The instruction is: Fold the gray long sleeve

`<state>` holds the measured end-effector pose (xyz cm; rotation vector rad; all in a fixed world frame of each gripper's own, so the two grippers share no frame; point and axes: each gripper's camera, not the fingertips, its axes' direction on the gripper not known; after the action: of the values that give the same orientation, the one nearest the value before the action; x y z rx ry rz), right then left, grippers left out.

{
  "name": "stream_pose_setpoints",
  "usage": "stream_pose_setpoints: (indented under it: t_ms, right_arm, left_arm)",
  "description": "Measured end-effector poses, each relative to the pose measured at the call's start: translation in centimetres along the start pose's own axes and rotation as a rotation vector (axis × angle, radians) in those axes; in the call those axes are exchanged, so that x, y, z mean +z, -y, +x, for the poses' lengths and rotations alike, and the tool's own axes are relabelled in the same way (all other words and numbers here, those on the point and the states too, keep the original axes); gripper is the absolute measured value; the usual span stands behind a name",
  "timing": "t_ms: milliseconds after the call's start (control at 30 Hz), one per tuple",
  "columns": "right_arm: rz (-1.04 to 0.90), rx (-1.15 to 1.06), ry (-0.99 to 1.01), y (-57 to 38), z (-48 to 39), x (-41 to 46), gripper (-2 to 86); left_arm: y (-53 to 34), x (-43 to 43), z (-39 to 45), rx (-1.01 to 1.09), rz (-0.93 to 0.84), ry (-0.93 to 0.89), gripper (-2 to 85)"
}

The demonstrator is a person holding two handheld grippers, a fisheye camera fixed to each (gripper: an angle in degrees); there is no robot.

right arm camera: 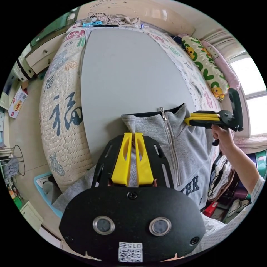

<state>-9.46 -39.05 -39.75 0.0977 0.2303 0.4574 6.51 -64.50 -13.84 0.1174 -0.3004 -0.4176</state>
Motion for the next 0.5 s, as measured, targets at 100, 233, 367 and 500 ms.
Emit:
stream_pose_setpoints:
  t_ms: [100, 233, 367, 500]
  right_arm:
    - [-0.013, 0.109, 0.140, 0.9, 3.2, -0.9, 0.7]
    - [-0.110, 0.347, 0.488, 2.0, 9.1, -0.6, 0.8]
    - [-0.158, 0.552, 0.768, 1.9, 13.0, 1.0, 0.5]
    - [-0.120, 0.539, 0.763, 2.0, 13.8, 1.5, 0.3]
  left_arm:
    - [0.4, 0.6, 0.2, -0.017, 0.004, -0.002, 1.2]
    - [1.3, 1.5, -0.7, -0.049, -0.021, -0.070, 1.3]
    - [1.7, 2.1, -1.2, -0.064, -0.039, -0.117, 1.2]
    - [1.7, 2.2, -0.6, -0.043, -0.030, -0.091, 1.2]
